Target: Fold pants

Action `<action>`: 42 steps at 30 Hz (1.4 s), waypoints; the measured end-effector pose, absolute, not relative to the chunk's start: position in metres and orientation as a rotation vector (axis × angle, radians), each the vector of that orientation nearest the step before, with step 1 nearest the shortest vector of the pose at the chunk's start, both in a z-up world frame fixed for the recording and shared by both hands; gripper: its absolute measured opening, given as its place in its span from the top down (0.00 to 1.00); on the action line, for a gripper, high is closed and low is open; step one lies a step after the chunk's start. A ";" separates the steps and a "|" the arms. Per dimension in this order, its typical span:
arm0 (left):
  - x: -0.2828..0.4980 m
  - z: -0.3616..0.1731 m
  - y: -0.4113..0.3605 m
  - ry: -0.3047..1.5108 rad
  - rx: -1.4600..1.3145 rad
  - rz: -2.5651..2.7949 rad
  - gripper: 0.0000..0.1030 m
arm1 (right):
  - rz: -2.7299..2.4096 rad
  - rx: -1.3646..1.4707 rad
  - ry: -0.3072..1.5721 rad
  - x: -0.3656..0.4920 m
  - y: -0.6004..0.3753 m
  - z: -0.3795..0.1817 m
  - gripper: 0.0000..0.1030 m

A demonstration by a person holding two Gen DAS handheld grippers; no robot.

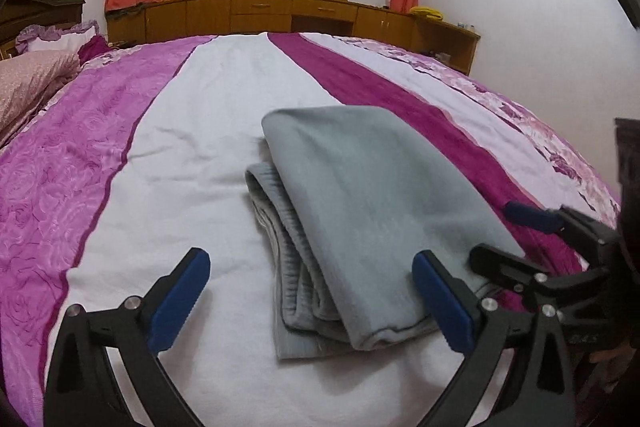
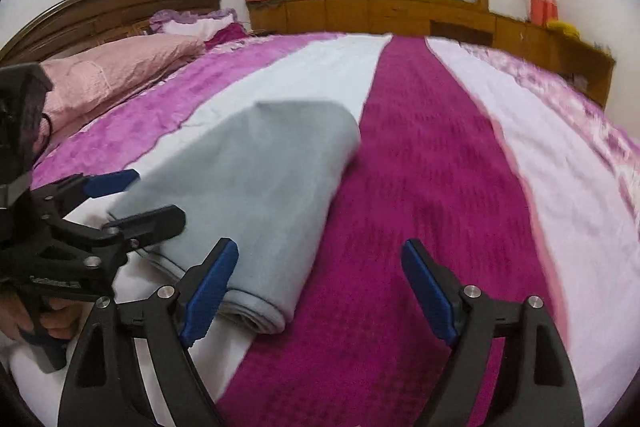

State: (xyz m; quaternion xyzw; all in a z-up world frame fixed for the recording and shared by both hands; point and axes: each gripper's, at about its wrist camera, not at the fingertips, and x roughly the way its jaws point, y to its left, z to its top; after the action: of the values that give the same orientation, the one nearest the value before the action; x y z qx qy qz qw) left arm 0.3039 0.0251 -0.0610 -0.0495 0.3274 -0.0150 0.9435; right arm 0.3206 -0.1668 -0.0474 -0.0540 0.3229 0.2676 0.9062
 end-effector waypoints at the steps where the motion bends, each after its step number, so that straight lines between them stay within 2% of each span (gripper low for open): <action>1: 0.303 -0.061 0.025 0.657 -0.099 -0.031 0.00 | 0.546 -0.105 0.667 0.322 -0.167 -0.048 0.22; 42: 0.301 -0.064 0.024 0.651 -0.095 -0.032 0.00 | 0.551 -0.100 0.647 0.318 -0.170 -0.050 0.18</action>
State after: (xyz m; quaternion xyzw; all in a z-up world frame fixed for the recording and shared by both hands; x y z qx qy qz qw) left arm 0.3013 0.0241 -0.0636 -0.0465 0.3197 -0.0155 0.9462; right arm 0.3179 -0.1695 -0.0505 -0.0486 0.3137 0.2670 0.9099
